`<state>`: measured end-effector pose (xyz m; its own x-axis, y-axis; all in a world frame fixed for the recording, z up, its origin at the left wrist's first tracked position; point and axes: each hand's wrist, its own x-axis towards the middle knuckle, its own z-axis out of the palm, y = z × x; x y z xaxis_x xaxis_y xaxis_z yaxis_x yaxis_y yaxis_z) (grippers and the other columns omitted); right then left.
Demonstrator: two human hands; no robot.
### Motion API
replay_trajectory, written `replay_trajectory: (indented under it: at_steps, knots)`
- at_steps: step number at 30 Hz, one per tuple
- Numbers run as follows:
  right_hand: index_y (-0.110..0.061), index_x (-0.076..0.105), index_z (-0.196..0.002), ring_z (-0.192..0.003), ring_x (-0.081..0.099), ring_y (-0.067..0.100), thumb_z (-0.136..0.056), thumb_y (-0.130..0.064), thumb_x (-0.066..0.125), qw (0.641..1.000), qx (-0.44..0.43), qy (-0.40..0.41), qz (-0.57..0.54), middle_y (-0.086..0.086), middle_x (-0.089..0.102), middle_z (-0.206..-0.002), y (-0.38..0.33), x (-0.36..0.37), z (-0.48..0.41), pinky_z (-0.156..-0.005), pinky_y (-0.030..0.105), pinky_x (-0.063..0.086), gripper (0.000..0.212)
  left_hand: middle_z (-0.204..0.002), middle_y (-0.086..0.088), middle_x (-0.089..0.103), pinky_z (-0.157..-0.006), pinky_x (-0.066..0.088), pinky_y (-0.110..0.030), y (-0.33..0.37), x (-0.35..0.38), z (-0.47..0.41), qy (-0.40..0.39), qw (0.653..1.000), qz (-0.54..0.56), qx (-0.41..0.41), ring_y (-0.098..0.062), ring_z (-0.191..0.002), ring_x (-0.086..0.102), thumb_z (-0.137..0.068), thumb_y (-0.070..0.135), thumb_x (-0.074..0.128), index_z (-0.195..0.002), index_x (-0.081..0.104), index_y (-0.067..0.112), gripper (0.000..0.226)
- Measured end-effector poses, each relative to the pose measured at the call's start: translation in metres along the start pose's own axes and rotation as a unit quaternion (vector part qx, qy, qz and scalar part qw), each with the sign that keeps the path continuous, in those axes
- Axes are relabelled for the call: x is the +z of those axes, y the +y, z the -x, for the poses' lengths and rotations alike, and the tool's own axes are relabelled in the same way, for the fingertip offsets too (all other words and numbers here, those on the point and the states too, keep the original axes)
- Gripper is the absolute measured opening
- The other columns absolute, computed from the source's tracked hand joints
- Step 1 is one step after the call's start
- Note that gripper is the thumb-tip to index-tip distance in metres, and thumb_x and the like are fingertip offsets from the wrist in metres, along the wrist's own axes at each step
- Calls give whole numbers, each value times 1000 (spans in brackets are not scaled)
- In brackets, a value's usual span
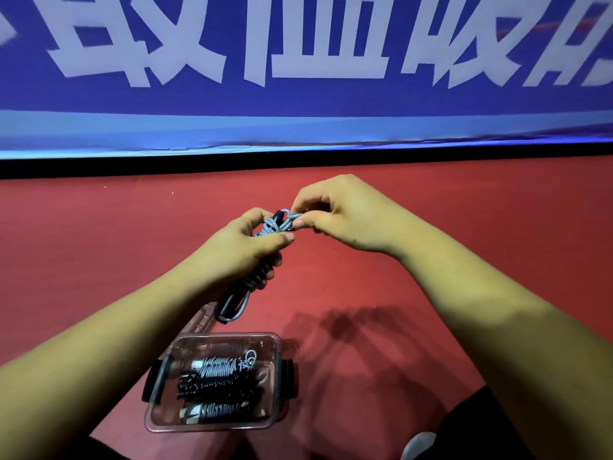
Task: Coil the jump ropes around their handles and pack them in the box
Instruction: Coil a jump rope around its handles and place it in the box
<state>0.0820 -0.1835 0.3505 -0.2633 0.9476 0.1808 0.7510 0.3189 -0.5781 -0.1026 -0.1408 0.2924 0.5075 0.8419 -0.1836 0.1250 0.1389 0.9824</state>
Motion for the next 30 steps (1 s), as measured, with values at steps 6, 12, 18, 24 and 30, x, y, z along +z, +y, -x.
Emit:
replay_trajectory:
  at_steps: [6, 12, 18, 24, 30]
  knots:
    - [-8, 63, -79, -66, 61, 14, -88, -4, 68, 992, 14, 15, -127, 9, 61, -106, 6, -3, 2, -61, 33, 54, 11, -60, -8, 51, -47, 40, -23, 12, 0, -2, -31, 983, 163, -78, -19, -45, 46, -88, 22, 66, -90, 50, 20, 15]
    - [10, 63, -94, -67, 65, 18, -86, 12, 63, 954, 39, 29, -296, 25, 66, -111, 2, 3, 1, -63, 30, 54, 8, -60, -3, 50, -41, 42, -23, 15, -6, -1, -90, 954, 230, -169, -15, -44, 46, -77, 29, 67, -84, 53, 17, 18]
    - [0, 56, -87, -60, 63, 23, -84, 12, 66, 958, 22, 36, -284, 35, 63, -84, -2, 8, -4, -55, 31, 54, 15, -66, -10, 51, -48, 42, -25, 11, -9, 5, -93, 979, 111, -143, -20, -47, 47, -91, 15, 64, -105, 54, 20, 18]
    - [-1, 66, -108, -51, 59, 13, -84, 6, 68, 967, 53, -1, -248, -1, 61, -66, -7, 17, -8, -52, 28, 49, 25, -68, -15, 56, -52, 40, -28, 10, -8, 10, -59, 993, 4, -107, -23, -50, 49, -89, 14, 69, -116, 58, 4, 30]
    - [-6, 69, -80, -49, 53, 4, -80, -10, 77, 992, 47, -7, -116, 0, 66, -65, -11, 18, -9, -51, 19, 41, 9, -69, -16, 68, -51, 46, -29, 18, -7, 17, -101, 973, -202, -46, -24, -51, 57, -83, 27, 78, -91, 70, 10, 21]
